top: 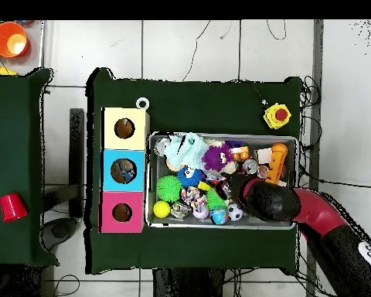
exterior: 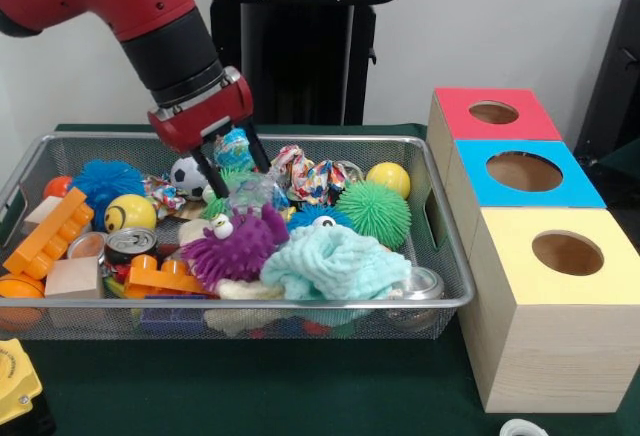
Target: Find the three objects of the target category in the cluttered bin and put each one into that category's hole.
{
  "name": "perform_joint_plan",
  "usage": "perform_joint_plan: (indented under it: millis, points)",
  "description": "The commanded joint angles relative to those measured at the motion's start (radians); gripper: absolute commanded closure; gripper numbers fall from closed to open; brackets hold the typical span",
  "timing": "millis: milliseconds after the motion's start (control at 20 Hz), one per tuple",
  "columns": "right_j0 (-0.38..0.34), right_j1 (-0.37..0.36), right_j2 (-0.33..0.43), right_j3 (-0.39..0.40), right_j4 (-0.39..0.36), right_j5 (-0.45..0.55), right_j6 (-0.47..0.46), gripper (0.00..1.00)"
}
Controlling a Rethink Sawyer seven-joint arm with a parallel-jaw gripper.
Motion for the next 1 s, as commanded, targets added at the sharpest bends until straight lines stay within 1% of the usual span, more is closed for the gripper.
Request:
perform_joint_plan:
  millis: [50, 150, 200, 350, 400, 450, 500, 650, 750, 900, 1000]
  points:
    - [-0.030, -0.024, 0.043, 0.108, -0.011, 0.037, 0.008, 0.00]
    - [-0.020, -0.029, 0.035, 0.113, -0.017, 0.015, 0.031, 0.00]
    - [-0.034, -0.007, 0.059, 0.120, -0.030, -0.025, 0.015, 1.00]
    - [-0.008, 0.024, 0.048, 0.071, -0.060, -0.049, -0.002, 1.00]
    - [-0.005, 0.074, 0.049, 0.036, -0.070, -0.050, -0.033, 1.00]
    - [-0.004, 0.093, 0.045, 0.020, -0.067, -0.038, -0.043, 1.00]
    - [-0.004, 0.096, 0.055, 0.023, -0.068, -0.051, -0.040, 1.00]
    - [0.005, 0.083, 0.055, 0.045, -0.074, -0.079, -0.007, 1.00]
    - [0.020, 0.052, 0.045, 0.045, -0.083, -0.085, 0.014, 1.00]
    - [0.044, 0.037, 0.029, 0.026, -0.079, -0.067, 0.025, 1.00]
    - [0.070, -0.001, 0.009, 0.010, -0.071, -0.051, 0.050, 1.00]
